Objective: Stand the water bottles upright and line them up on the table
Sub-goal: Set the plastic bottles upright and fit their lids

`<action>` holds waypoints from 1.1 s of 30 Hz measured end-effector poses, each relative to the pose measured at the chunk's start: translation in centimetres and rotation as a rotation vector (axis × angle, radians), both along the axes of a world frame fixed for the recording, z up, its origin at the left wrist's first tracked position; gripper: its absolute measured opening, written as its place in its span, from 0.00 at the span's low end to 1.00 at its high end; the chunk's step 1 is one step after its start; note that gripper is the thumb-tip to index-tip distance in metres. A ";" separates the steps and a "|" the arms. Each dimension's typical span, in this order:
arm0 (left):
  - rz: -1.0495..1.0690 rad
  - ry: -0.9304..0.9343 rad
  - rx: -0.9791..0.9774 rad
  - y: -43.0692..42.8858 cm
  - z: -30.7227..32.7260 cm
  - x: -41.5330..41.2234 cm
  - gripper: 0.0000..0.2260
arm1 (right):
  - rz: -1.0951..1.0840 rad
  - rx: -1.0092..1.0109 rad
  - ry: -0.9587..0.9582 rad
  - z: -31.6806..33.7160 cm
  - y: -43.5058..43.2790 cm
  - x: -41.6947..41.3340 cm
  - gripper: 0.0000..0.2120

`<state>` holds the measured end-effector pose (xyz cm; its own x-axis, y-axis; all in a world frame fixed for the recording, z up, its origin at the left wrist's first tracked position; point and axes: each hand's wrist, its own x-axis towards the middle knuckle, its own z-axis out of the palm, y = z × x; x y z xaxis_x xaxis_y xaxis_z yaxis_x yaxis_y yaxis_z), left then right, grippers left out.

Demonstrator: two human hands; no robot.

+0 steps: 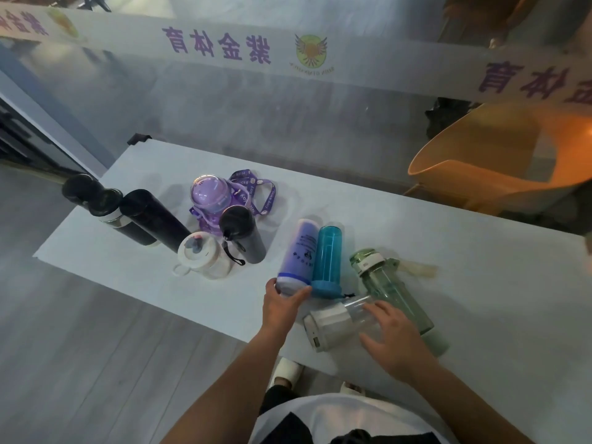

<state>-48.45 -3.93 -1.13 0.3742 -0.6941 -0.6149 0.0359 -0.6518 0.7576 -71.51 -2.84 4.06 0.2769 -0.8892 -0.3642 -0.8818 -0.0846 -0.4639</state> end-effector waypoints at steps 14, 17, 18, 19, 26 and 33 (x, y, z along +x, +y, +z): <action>0.181 -0.122 -0.134 0.9 1.6 0.6 0.35 | 0.038 -0.020 0.004 -0.3 -0.6 -1.0 0.28; 0.181 -0.238 -0.139 1.7 3.2 1.6 0.35 | 0.102 -0.040 -0.013 -0.7 -0.9 0.3 0.27; 0.173 -0.292 -0.143 2.0 3.9 2.0 0.35 | 0.122 -0.041 -0.025 -0.9 -1.0 0.8 0.27; 0.158 -0.360 -0.157 2.2 4.6 2.4 0.35 | 0.141 -0.043 -0.038 -1.2 -1.1 1.3 0.27; -0.161 -0.721 -0.122 2.0 9.8 6.0 0.31 | 0.321 -0.079 0.107 -2.2 -0.5 4.5 0.25; -0.394 -0.835 0.030 1.1 12.0 7.3 0.34 | 0.374 -0.129 0.113 -2.4 0.2 4.6 0.22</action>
